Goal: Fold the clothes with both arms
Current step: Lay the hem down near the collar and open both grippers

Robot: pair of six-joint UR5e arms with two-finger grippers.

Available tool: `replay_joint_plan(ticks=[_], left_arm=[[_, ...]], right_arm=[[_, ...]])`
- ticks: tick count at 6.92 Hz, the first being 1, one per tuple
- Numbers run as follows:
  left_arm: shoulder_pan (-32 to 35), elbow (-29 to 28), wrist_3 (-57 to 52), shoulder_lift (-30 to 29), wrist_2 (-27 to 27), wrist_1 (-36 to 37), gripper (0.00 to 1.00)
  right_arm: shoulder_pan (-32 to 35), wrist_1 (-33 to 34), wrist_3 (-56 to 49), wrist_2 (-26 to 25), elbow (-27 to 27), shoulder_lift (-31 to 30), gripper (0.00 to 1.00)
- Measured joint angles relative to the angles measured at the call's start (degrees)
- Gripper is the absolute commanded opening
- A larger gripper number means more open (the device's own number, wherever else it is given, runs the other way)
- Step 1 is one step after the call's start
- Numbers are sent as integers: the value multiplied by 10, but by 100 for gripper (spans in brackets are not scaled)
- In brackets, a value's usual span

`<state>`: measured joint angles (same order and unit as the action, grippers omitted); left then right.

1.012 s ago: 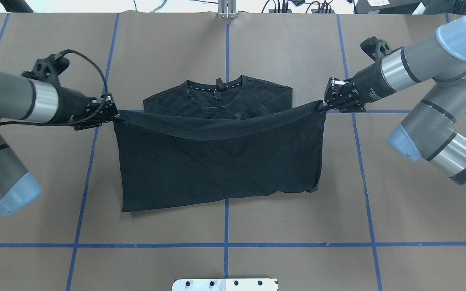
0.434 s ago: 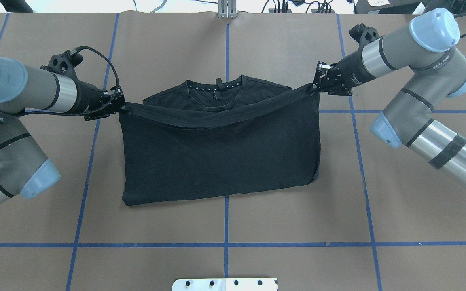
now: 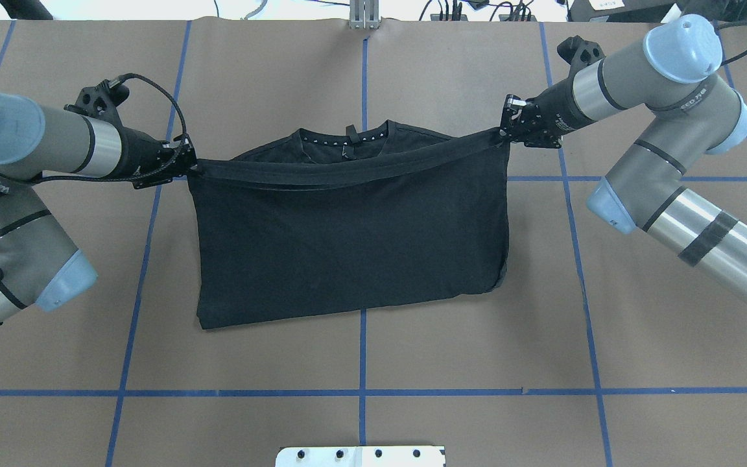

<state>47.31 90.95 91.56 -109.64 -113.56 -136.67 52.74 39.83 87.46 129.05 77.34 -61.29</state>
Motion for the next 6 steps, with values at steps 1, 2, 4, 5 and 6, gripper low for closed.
replay_joint_plan(ticks=[1,2,4,5,6], left_arm=[[7,-16,-2,-12,0,-3,0],[14,-31,-8,-21,0,-4,0],[18,-52,-17,-30,0,-4,0],[18,-58,-18,-32,0,-5,0],[17,-64,-19,-32,1,-5,0]], right_arm=[[0,0,0,-4,-3,3,0],[0,0,0,-9,-6,4,0],[0,1,1,-16,-16,12,0],[0,1,1,-24,-22,14,0],[0,1,1,-35,-28,15,0]])
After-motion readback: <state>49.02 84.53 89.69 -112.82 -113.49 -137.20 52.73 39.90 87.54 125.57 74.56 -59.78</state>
